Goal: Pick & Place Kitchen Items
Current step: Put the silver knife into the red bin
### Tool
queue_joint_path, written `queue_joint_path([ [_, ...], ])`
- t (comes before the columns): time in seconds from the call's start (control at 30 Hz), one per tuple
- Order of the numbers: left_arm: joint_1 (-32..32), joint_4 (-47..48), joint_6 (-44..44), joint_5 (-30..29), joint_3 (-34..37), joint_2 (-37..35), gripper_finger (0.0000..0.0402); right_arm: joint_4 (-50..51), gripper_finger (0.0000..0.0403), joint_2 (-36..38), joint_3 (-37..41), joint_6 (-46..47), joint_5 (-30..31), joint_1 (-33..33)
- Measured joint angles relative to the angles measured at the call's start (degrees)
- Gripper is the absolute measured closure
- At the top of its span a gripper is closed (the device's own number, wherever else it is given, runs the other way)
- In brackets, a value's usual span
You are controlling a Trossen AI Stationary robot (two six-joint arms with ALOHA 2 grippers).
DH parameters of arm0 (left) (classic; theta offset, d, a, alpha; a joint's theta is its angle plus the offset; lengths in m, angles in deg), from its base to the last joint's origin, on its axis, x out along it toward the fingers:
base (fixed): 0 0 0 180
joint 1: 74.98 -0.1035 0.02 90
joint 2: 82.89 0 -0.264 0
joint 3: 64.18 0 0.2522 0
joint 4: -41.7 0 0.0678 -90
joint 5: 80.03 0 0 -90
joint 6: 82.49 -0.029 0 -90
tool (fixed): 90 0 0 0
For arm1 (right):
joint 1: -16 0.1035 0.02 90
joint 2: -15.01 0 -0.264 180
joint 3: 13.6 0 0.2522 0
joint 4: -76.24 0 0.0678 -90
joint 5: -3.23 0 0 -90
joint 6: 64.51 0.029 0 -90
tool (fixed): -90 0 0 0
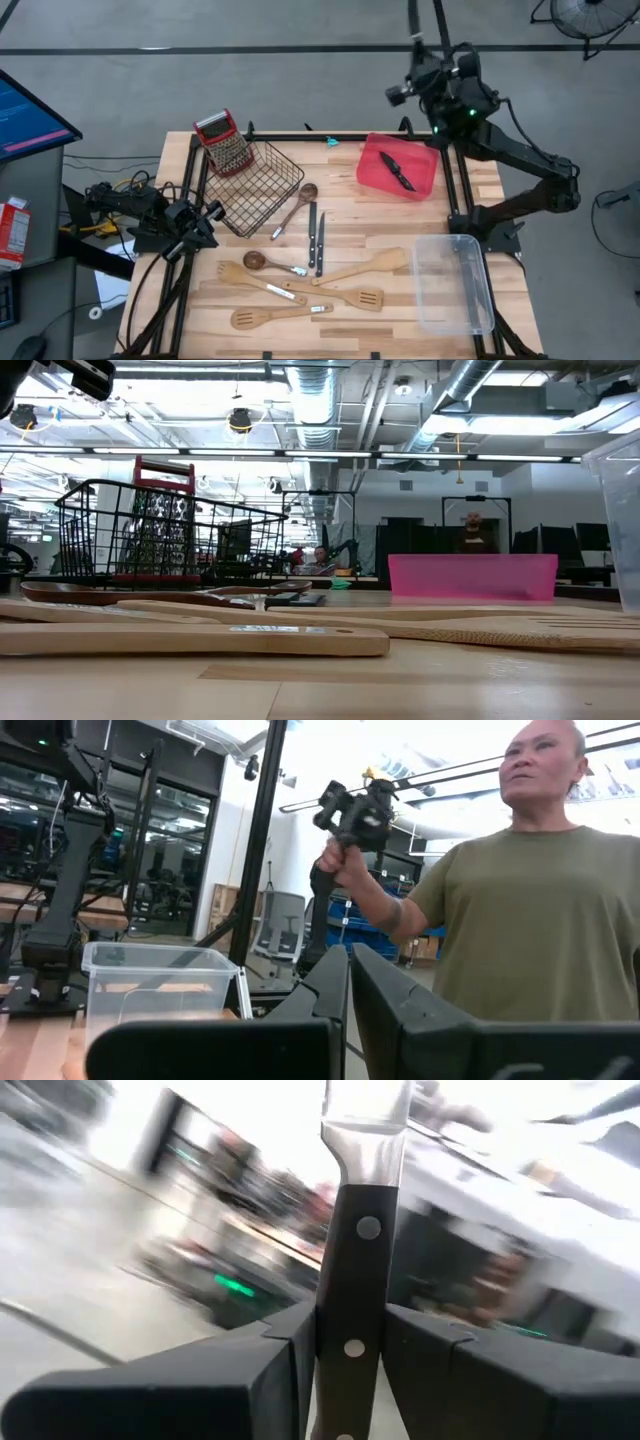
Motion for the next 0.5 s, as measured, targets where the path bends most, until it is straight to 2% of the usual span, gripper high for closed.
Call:
queue_joint_path([
  [0.07,-0.02,0.00,0.01,-0.01,0.00,0.00,0.0399,2.52,0.0309,0.00,-0.89,7.61,-6.20,1.98],
  [0.23,-0.02,0.00,0.01,-0.02,0.00,0.00,0.0399,7.98,0.0309,0.02,-3.03,31.10,-29.25,4.28],
  [0.3,-0.02,0.01,0.01,0.00,0.00,-0.01,0.0399,9.53,0.0309,0.05,-3.21,40.71,-36.52,4.81],
  [0.37,-0.02,0.00,0.01,0.00,0.00,0.00,0.0399,14.21,0.0309,0.09,-3.23,48.70,-41.16,6.03],
  [0.5,-0.02,0.00,0.02,-0.02,0.00,0.00,0.0399,30.93,0.0309,0.40,-3.14,60.85,-45.30,10.54],
])
